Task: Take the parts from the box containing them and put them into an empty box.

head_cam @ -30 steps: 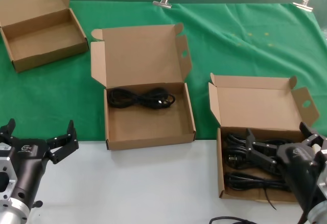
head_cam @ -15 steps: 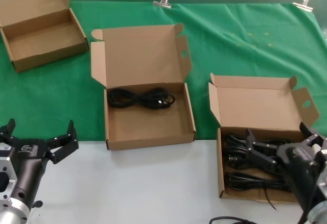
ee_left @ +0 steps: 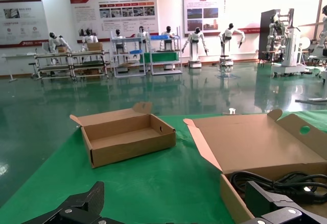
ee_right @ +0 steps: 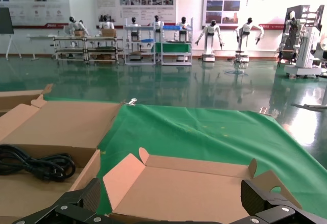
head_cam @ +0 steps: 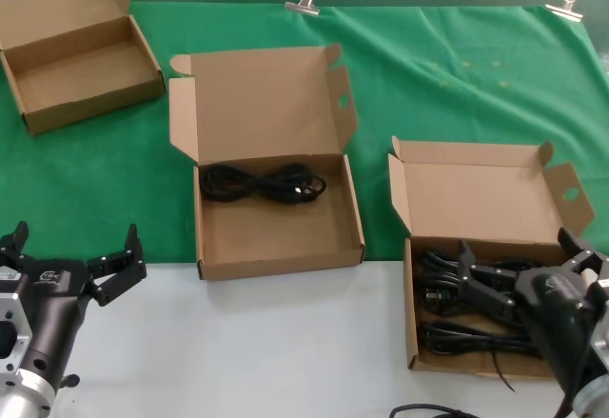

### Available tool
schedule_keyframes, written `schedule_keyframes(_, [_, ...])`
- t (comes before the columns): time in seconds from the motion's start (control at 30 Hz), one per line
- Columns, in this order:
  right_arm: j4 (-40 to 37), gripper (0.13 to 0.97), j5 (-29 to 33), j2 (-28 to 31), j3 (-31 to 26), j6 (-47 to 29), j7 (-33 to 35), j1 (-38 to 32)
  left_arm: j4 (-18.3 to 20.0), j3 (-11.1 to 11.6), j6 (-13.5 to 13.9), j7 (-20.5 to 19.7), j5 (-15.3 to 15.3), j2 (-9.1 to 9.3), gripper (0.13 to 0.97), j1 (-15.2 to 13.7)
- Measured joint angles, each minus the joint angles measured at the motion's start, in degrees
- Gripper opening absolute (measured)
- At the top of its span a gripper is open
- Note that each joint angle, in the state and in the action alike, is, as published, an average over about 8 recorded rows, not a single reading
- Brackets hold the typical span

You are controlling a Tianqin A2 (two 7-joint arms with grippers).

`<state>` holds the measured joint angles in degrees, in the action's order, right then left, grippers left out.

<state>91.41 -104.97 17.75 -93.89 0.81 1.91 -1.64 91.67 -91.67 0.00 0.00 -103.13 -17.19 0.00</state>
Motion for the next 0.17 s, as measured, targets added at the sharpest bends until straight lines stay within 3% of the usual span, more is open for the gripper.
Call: schedule_keyframes(0.17, [0.0,0.966,0.0,0.0,0.0,0.0,0.0,0.0,0.0,0.0,0.0,0.0,0.0,0.00,0.966,0.0])
